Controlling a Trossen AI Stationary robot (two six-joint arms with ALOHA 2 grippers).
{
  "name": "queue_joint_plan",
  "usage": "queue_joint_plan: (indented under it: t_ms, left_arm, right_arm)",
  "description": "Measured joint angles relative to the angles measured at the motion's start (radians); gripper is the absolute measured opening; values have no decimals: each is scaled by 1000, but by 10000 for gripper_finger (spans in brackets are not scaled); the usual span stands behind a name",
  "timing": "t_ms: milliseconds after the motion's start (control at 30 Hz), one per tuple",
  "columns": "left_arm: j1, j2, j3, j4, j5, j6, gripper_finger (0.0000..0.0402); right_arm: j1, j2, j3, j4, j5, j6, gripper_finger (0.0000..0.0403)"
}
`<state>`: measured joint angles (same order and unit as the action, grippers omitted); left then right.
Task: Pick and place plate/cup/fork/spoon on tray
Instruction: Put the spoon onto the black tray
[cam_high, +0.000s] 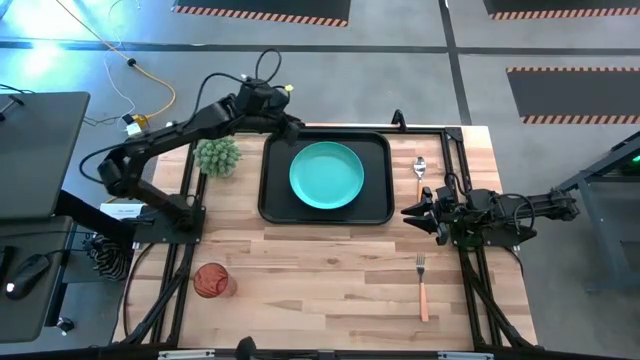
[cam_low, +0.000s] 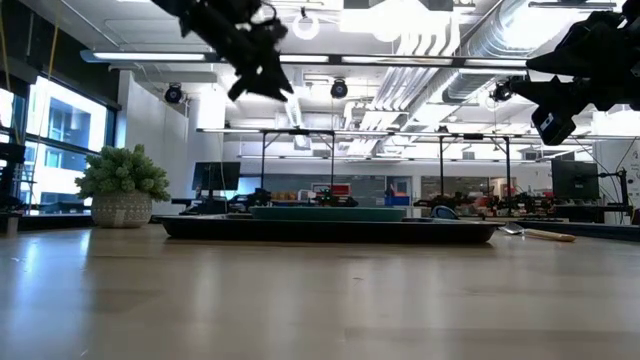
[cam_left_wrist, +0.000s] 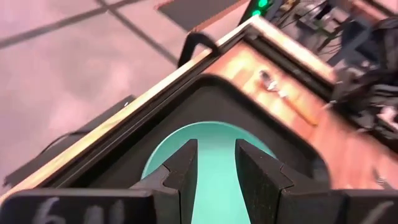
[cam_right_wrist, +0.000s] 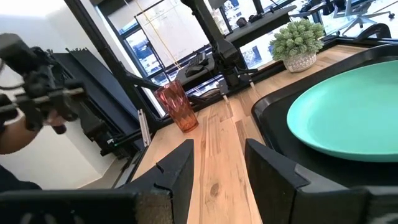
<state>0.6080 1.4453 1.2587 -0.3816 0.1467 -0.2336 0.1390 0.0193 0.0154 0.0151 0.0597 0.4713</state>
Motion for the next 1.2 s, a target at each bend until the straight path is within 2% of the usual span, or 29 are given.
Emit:
queue_joint_plan:
  t_ms: [267,367,467,633,767,933,1033,1133,1200]
  left_arm:
    - [-88,-74,0,63,0,-3,99]
    - [-124,-76,0,94,0,-25,99]
    - [-160,-76,0,111,0,-21,99]
    - [-219,-76,0,110,0,-8,99]
    - [-241,-76,0,110,-3,-70,99]
    - [-252,-76,0,110,-4,-38,99]
    - [-252,-77,0,109,-4,-76,99]
    - [-251,-86,0,107,-1,-82,99]
    - [-251,-99,0,108,13,-71,99]
  right_arm:
    - [0,0,1,10,7,6,135]
    - [0,0,2,45,12,76,135]
    - [0,0,2,89,93,105,135]
    - [0,0,2,285,316,64,135]
    - [0,0,3,534,437,-65,135]
    - [0,0,4,817,445,-311,135]
    - [0,0,4,947,441,-432,135]
    - [0,0,49,967,447,-487,135]
    - [0,0,114,880,449,-501,135]
